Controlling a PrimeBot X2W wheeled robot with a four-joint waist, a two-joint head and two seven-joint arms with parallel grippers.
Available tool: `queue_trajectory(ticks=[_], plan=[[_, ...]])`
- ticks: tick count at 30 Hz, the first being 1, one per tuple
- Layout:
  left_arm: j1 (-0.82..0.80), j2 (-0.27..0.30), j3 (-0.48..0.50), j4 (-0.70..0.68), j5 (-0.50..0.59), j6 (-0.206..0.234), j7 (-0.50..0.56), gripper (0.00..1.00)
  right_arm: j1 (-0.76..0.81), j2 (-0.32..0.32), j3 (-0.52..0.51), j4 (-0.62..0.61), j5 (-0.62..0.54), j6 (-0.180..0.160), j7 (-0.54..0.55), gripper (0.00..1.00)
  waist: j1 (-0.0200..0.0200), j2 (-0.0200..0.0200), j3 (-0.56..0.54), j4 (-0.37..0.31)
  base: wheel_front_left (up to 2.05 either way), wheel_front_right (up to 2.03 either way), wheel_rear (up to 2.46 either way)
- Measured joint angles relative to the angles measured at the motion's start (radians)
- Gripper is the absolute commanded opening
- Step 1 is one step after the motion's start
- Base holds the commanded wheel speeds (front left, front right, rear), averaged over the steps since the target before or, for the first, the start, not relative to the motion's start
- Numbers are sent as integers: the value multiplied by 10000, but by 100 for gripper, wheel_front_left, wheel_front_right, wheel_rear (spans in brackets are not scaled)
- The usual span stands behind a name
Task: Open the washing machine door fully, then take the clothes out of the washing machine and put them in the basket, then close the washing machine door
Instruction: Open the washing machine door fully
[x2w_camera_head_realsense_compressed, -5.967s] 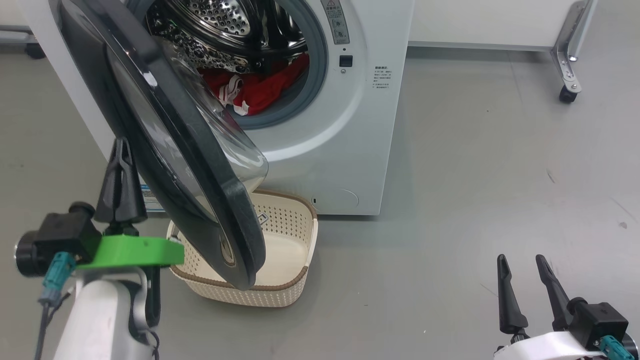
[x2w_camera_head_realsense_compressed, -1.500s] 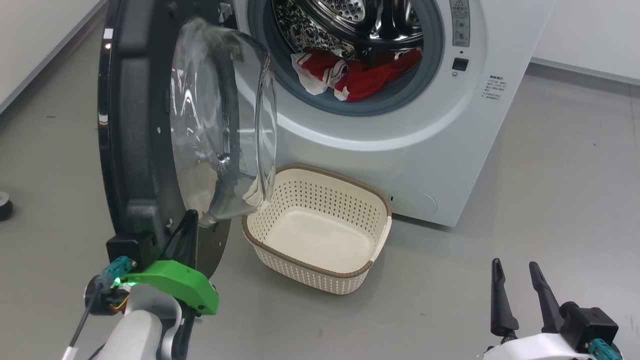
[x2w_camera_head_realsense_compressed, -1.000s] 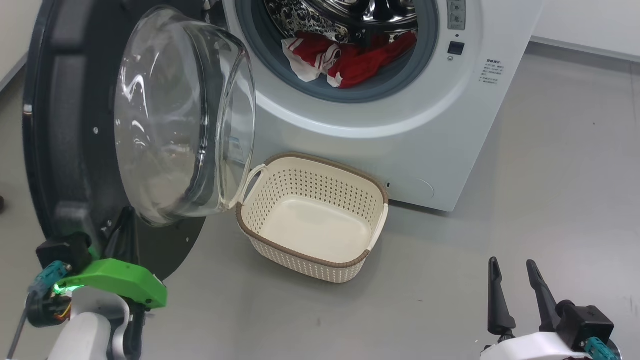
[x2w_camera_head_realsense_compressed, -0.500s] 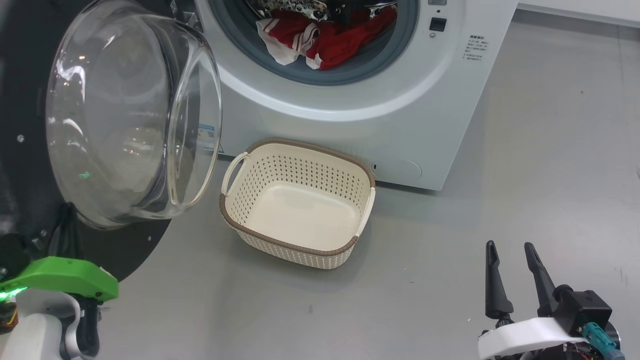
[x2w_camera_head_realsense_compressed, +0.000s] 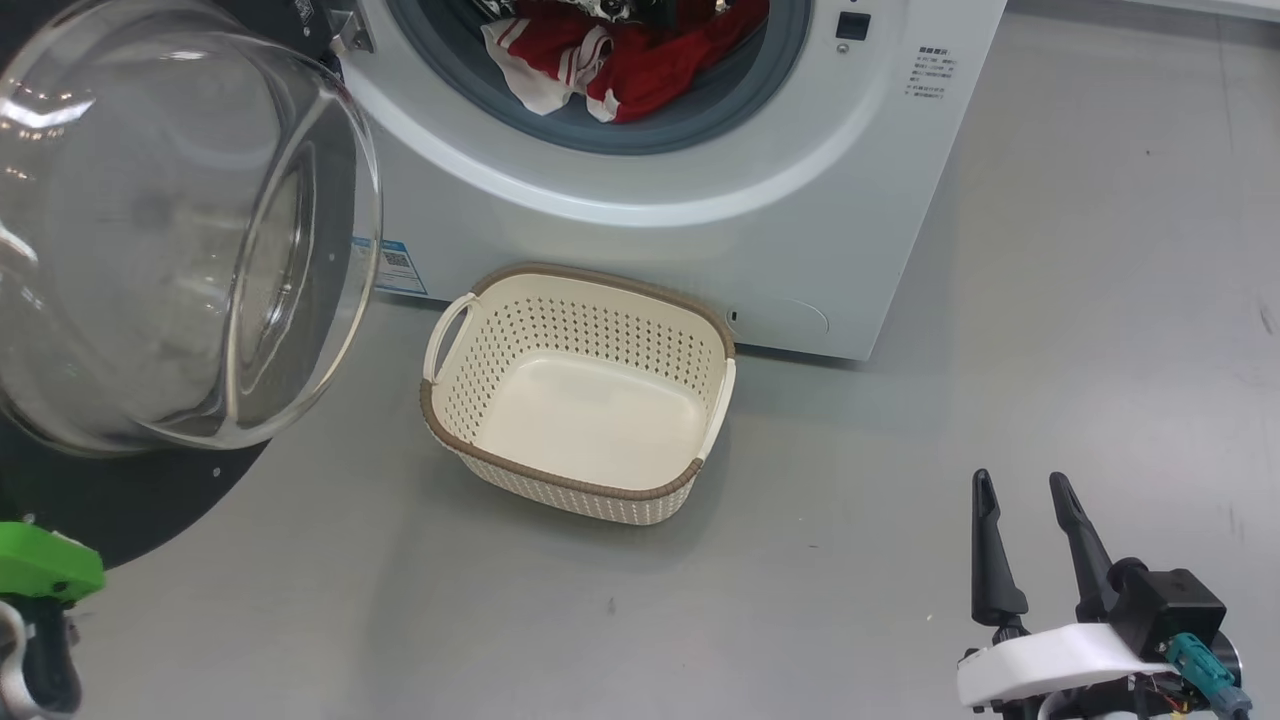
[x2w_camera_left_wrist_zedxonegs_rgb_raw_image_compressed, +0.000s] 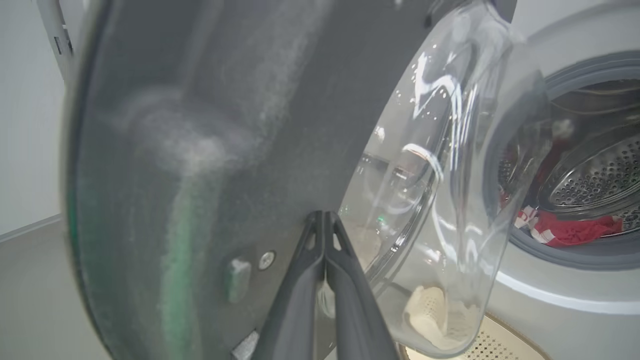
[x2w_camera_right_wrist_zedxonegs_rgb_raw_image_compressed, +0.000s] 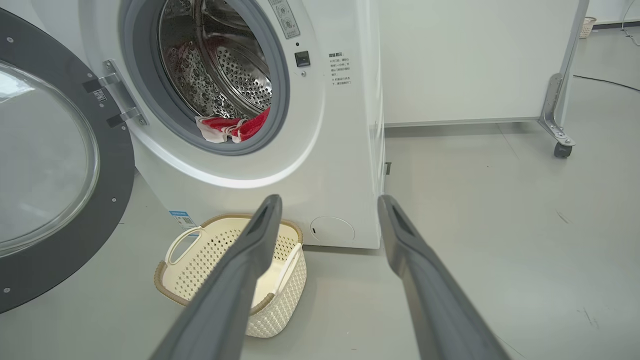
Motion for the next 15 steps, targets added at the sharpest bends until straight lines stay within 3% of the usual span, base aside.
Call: queue_trajectory(ticks=[15], plan=[[-59, 525, 313, 453, -10, 15, 10, 0, -147, 2, 100, 82, -71, 82, 0, 100, 0, 0, 209, -180, 0, 0, 0]])
